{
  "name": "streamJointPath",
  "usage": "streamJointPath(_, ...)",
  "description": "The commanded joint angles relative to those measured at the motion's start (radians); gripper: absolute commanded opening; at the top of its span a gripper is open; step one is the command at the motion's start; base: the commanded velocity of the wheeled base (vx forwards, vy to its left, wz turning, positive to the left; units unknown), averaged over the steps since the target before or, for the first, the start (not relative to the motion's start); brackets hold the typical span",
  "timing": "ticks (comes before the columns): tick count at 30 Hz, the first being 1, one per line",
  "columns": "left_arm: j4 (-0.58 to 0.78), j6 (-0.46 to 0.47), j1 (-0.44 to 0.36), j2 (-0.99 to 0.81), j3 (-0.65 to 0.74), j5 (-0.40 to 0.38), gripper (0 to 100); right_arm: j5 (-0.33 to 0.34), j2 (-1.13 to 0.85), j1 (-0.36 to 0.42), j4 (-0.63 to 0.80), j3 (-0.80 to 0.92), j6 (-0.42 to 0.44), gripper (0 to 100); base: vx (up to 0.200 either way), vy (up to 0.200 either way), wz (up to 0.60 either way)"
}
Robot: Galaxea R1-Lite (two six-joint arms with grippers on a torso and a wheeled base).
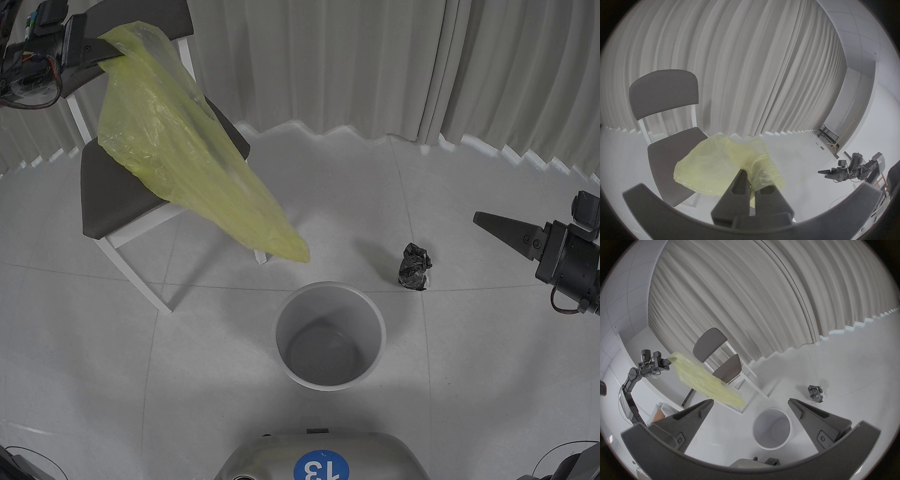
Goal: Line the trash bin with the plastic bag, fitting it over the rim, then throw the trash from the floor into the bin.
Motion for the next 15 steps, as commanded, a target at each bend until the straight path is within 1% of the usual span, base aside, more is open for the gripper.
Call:
streamJointPath(1, -0.001, 0.004, -0.014, -0.073, 0.0, 0.0, 0, 0.001, 0.009, 0.001, -0.001, 0.003, 0.0, 100, 0.0, 0.0, 0.0)
streamJointPath(2, -0.001, 0.004, -0.014, -0.073, 0.0, 0.0, 0, 0.001, 0.009, 0.001, -0.001, 0.003, 0.0, 100, 0.0, 0.0, 0.0)
streamJointPath(3, -0.024, 0.019, -0.016, -0.122, 0.0, 0.0, 0, 0.003, 0.009, 0.001, -0.001, 0.006, -0.002, 100, 0.0, 0.0, 0.0)
streamJointPath(5, -0.06, 0.028, -0.02, -0.152, 0.039, 0.0, 0, 0.003, 0.009, 0.001, -0.001, 0.009, -0.002, 100, 0.0, 0.0, 0.0)
streamJointPath(6, -0.144, 0.031, -0.042, -0.182, 0.139, 0.0, 0, 0.003, 0.01, 0.001, -0.001, 0.009, -0.002, 100, 0.0, 0.0, 0.0)
streamJointPath(7, -0.216, 0.024, -0.054, -0.201, 0.199, 0.006, 0, 0.006, 0.01, 0.001, -0.001, 0.009, -0.002, 100, 0.0, 0.0, 0.0)
streamJointPath(8, -0.216, 0.024, -0.054, -0.201, 0.199, 0.006, 0, 0.006, 0.01, 0.001, -0.001, 0.009, -0.002, 100, 0.0, 0.0, 0.0)
streamJointPath(9, -0.304, 0.017, -0.066, -0.218, 0.271, 0.031, 0, 0.007, 0.015, 0.003, -0.001, 0.011, -0.002, 100, 0.0, 0.0, 0.0)
streamJointPath(10, -0.34, 0.017, -0.08, -0.227, 0.312, 0.052, 0, 0.007, 0.025, 0.005, -0.001, 0.014, -0.002, 100, 0.0, 0.0, 0.0)
streamJointPath(12, -0.37, 0.017, -0.117, -0.247, 0.366, 0.081, 0, 0.007, 0.039, 0.011, -0.002, 0.017, -0.002, 100, 0.0, 0.0, 0.0)
streamJointPath(14, -0.38, 0.017, -0.18, -0.274, 0.412, 0.118, 0, 0.003, 0.055, 0.028, -0.002, 0.019, -0.002, 100, 0.0, 0.0, 0.0)
streamJointPath(15, -0.38, 0.017, -0.187, -0.277, 0.417, 0.123, 0, 0.003, 0.056, 0.029, -0.002, 0.02, -0.002, 100, 0.0, 0.0, 0.0)
